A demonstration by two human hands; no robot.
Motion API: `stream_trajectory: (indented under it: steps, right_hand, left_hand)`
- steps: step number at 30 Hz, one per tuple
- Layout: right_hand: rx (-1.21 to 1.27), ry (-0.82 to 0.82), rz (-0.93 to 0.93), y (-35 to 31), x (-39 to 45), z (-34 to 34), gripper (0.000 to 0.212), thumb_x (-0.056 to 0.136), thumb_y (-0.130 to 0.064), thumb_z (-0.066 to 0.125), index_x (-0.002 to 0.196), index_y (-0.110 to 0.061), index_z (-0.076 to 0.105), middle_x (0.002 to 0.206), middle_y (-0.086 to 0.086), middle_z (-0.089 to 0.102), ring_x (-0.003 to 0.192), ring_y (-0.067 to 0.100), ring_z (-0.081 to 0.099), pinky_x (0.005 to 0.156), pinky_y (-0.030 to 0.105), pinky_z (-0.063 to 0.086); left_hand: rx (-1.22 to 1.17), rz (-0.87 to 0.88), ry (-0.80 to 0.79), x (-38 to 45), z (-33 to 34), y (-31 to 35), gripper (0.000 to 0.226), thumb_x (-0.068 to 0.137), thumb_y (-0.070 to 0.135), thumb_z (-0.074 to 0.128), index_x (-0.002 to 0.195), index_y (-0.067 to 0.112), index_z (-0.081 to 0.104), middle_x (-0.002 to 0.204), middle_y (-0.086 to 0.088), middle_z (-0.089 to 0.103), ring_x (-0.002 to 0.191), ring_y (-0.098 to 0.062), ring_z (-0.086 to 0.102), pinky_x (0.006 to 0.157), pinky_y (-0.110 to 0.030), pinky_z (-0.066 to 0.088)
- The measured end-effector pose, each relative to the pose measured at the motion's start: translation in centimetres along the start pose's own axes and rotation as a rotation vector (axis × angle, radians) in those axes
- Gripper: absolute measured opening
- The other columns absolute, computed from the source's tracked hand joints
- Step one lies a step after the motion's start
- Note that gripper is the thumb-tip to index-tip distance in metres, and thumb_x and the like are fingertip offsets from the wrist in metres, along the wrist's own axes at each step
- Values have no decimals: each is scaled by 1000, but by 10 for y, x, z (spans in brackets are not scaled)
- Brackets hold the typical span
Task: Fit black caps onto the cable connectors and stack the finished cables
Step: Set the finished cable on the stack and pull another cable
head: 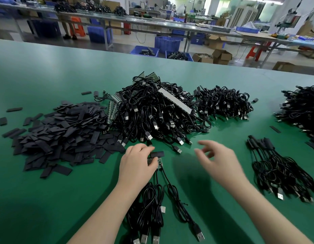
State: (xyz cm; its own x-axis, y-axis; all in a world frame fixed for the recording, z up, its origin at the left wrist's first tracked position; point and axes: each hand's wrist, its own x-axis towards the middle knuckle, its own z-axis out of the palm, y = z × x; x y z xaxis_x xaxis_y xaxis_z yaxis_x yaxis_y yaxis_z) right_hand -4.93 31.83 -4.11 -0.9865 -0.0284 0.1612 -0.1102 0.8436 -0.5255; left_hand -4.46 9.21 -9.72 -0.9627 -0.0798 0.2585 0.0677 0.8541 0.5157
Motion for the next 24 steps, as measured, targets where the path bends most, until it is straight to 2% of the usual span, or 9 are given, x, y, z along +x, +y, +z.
stream_trajectory:
  steps: [2, 5, 7, 10, 13, 16, 19, 24]
  right_hand:
    - [52, -212, -7, -23, -1, 22, 40, 93, -44, 61, 128, -25, 64, 97, -19, 65, 75, 3, 60, 72, 21, 48]
    - [-1, -359, -8, -46, 1, 52, 41, 94, -46, 57, 127, -21, 66, 117, 2, 64, 107, 18, 59, 90, 31, 49]
    - [30, -348, 14, -54, 4, 64, 38, 93, -44, 60, 125, -25, 67, 116, 4, 61, 110, 19, 56, 92, 33, 49]
    - [105, -310, 69, -58, 7, 72, 32, 88, -38, 69, 117, -24, 66, 111, -5, 64, 106, 14, 60, 89, 29, 49]
    - [419, -268, 151, -56, 9, 74, 18, 84, -26, 77, 94, -30, 63, 86, -13, 69, 86, 9, 66, 79, 27, 52]
    - [743, -211, 159, -50, 10, 73, 19, 83, -13, 79, 91, -25, 67, 71, -12, 67, 69, 7, 62, 73, 29, 54]
    - [903, -137, 127, -42, 5, 76, 17, 84, -7, 77, 93, -18, 67, 70, -14, 63, 69, 5, 59, 71, 23, 51]
    - [1014, -57, 122, -36, -3, 79, 15, 86, -10, 75, 91, -25, 77, 73, -9, 66, 66, 6, 61, 66, 16, 50]
  left_hand:
    - [74, -53, 9, -1, 0, 0, 33, 92, 48, 51, 117, 34, 67, 113, 14, 58, 111, -13, 48, 88, -31, 37]
    - [79, -66, 10, 0, 0, 1, 28, 96, 43, 46, 106, 31, 69, 106, 13, 59, 105, -13, 48, 82, -28, 32]
    - [41, -55, -7, 1, 1, -1, 22, 96, 33, 48, 106, 29, 68, 110, 12, 59, 106, -14, 49, 83, -27, 35]
    - [-111, -61, -5, 2, 1, -5, 21, 95, 23, 51, 110, 28, 65, 113, 13, 59, 108, -13, 51, 90, -31, 43]
    - [-331, -119, 34, 3, -2, -5, 24, 94, 27, 54, 118, 31, 60, 112, 17, 52, 109, -10, 52, 90, -30, 46]
    - [-585, -182, 12, 7, -12, -7, 32, 87, 41, 65, 118, 41, 55, 105, 20, 63, 104, 0, 56, 84, -17, 42]
    - [-766, -178, -124, 8, -21, -11, 45, 77, 38, 80, 115, 45, 56, 97, 21, 71, 96, 2, 64, 83, -19, 47]
    - [-839, -130, -143, 5, -21, -7, 43, 76, 18, 83, 108, 38, 62, 98, 16, 72, 89, -1, 68, 74, -10, 48]
